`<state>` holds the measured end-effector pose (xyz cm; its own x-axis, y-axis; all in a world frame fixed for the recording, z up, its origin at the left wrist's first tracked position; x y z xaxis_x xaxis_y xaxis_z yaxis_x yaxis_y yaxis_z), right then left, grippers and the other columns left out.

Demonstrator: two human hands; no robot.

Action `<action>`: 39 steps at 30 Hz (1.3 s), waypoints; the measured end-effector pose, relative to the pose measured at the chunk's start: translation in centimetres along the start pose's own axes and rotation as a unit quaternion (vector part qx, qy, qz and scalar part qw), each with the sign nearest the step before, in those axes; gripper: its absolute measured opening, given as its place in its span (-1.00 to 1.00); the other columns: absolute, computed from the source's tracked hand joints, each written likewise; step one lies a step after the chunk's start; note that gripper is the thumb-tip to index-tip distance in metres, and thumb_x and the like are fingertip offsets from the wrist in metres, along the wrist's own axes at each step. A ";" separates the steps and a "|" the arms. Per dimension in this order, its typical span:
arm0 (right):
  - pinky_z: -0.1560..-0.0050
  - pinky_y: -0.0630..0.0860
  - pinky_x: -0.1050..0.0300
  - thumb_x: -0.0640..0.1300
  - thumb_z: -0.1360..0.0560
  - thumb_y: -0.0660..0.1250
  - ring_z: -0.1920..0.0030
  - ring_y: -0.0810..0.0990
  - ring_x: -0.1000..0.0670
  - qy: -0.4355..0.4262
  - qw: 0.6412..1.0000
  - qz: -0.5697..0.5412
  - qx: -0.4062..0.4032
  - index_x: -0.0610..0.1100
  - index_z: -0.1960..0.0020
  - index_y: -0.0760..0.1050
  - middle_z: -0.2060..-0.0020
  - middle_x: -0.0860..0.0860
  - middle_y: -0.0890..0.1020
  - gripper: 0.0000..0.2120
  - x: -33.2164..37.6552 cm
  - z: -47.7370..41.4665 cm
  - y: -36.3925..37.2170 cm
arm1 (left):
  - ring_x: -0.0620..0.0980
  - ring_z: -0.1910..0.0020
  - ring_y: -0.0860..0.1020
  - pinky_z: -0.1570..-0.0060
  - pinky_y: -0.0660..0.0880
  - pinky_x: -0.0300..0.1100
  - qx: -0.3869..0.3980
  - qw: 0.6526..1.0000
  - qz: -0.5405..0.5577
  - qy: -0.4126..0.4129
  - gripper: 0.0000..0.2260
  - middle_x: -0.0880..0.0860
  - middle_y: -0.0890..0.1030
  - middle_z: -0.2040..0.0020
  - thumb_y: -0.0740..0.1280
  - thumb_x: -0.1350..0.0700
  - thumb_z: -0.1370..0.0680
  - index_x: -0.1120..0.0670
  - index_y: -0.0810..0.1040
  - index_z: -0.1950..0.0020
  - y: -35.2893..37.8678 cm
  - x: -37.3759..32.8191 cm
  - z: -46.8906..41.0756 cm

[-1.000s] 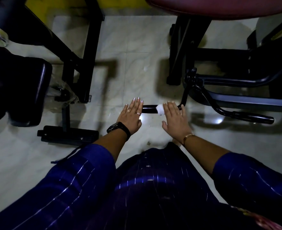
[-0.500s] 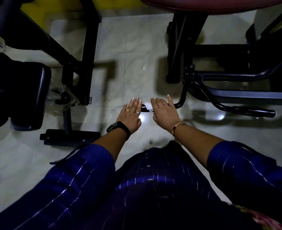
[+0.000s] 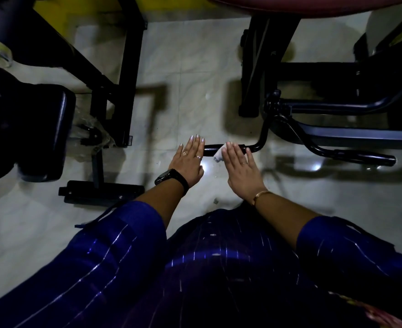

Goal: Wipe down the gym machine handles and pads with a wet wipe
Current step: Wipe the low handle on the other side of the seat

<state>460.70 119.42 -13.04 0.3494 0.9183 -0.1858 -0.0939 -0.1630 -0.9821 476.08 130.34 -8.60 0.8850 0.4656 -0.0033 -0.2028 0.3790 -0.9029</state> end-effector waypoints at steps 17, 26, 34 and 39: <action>-0.27 0.23 0.03 -0.17 -0.39 0.27 -0.19 0.55 -0.10 0.161 0.936 -0.247 -0.191 -0.19 -0.04 0.63 -0.13 -0.13 0.63 -0.72 -1.3 0.4 -1.3 | 0.06 -0.58 -0.17 -0.52 -0.12 -0.01 -0.004 0.999 0.036 -0.024 -0.32 0.12 -0.17 -0.61 0.12 0.06 -0.61 0.16 -0.21 -0.59 0.1 -0.6 0.0; -0.10 0.57 -0.12 -0.27 -0.56 0.17 0.28 0.57 -0.08 0.603 0.356 -0.713 0.032 -0.23 -0.23 0.44 0.06 -0.21 0.54 -0.74 0.4 -0.5 -2.6 | 0.05 -0.58 -0.18 -0.52 -0.13 -0.02 -0.001 0.999 0.040 -0.029 -0.33 0.12 -0.18 -0.60 0.11 0.06 -0.62 0.15 -0.23 -0.59 0.2 -0.8 0.1; -0.17 0.49 0.00 -0.02 -0.59 0.12 -0.11 0.54 -0.11 0.547 0.145 -0.824 0.018 -0.19 -0.13 0.45 -0.09 -0.12 0.53 -0.72 -0.8 -5.8 -5.0 | 0.05 -0.58 -0.15 -0.52 -0.12 0.00 0.001 0.999 0.025 -0.024 -0.33 0.11 -0.16 -0.61 0.11 0.07 -0.61 0.15 -0.21 -0.59 -0.1 -0.6 0.2; -0.37 0.31 -0.11 0.17 -0.61 0.01 -0.39 0.37 -0.22 0.530 0.104 -0.839 0.071 -0.29 -0.34 0.35 -0.35 -0.25 0.41 -0.43 1.1 -5.7 -6.4 | 0.03 -0.58 -0.16 -0.52 -0.14 0.01 -0.001 1.000 0.019 -0.023 -0.32 0.09 -0.15 -0.61 0.13 0.09 -0.60 0.15 -0.20 -0.59 0.1 -0.5 0.3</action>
<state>467.00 119.41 -7.15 -0.1158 -0.9554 0.2716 0.9411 -0.0180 0.3377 475.52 130.34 -8.56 0.8563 0.5161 -0.0184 -0.2351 0.3579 -0.9037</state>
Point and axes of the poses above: each hand's wrist, its own z-axis away from the middle knuckle, its own y-axis out of the palm, x = y × z, the point moved 1 cm from there along -z, towards the middle knuckle
